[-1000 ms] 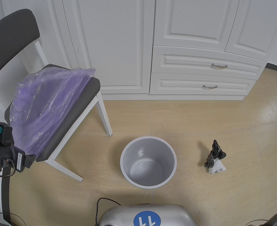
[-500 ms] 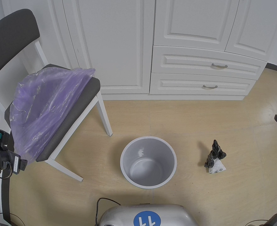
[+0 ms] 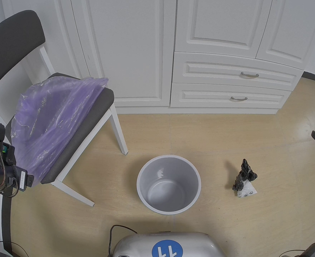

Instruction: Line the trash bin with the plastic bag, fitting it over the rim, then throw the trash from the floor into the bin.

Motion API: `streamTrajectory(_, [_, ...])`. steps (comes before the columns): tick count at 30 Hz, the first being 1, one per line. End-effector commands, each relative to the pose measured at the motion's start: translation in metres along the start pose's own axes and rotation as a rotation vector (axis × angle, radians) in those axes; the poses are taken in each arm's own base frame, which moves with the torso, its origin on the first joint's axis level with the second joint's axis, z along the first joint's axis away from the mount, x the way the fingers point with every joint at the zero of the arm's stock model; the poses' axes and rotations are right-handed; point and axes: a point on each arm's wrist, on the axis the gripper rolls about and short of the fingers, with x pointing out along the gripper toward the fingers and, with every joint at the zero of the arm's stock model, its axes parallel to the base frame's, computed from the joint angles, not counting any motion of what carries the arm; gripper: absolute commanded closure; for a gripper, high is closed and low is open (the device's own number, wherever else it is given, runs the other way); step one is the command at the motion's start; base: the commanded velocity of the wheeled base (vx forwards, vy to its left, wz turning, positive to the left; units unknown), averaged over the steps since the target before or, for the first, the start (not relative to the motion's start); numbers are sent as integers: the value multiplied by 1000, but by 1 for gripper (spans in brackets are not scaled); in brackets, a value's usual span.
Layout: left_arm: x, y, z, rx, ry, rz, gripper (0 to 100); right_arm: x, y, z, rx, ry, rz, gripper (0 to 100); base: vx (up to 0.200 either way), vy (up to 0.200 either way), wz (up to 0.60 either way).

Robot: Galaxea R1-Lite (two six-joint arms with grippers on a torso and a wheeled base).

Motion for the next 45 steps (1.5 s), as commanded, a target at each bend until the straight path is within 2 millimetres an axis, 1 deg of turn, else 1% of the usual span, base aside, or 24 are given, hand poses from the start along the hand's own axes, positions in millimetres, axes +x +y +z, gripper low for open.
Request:
streamTrajectory(1, [11, -5, 2, 14, 28, -5, 0, -2, 0, 1, 1, -13, 3, 0, 0, 0, 0])
streamTrajectory(5, [19, -7, 5, 13, 39, 4, 0, -2, 0, 1, 4, -15, 3, 0, 0, 0, 0])
streamTrajectory(11, [37, -2, 10, -19, 31, 61, 0, -1, 0, 1, 4, -12, 8, 0, 0, 0, 0])
streamTrajectory(24, [36, -2, 8, -29, -33, 70, 0, 0, 1, 0, 12, -5, 34, 0, 0, 0, 0])
streamTrajectory(25, [36, -2, 8, -23, -37, 71, 100, 0, 1, 0, 12, -3, 33, 0, 0, 0, 0])
streamTrajectory(31, [31, 0, 7, -33, -56, 76, 100, 0, 1, -1, 12, -2, 34, 0, 0, 0, 0])
streamTrajectory(34, [8, 5, -1, -59, -152, 80, 100, 1, 0, -2, 12, 6, 32, 0, 0, 0, 0])
streamTrajectory(38, [-12, 9, -13, -91, -245, 26, 100, 2, 1, -4, 11, 16, 55, 0, 0, 0, 0])
streamTrajectory(40, [-16, 10, -16, -101, -274, 2, 100, 2, 1, -4, 10, 20, 61, 0, 0, 0, 0])
streamTrajectory(41, [-23, 12, -20, -129, -348, -35, 100, 6, 0, -8, 9, 42, 60, 0, 0, 0, 0])
streamTrajectory(43, [-32, 15, -24, -163, -433, -74, 100, 10, -2, -9, 11, 55, 41, 0, 0, 0, 0])
streamTrajectory(45, [-44, 17, -29, -179, -513, -118, 100, 9, -3, -9, 8, 52, 34, 0, 0, 0, 0])
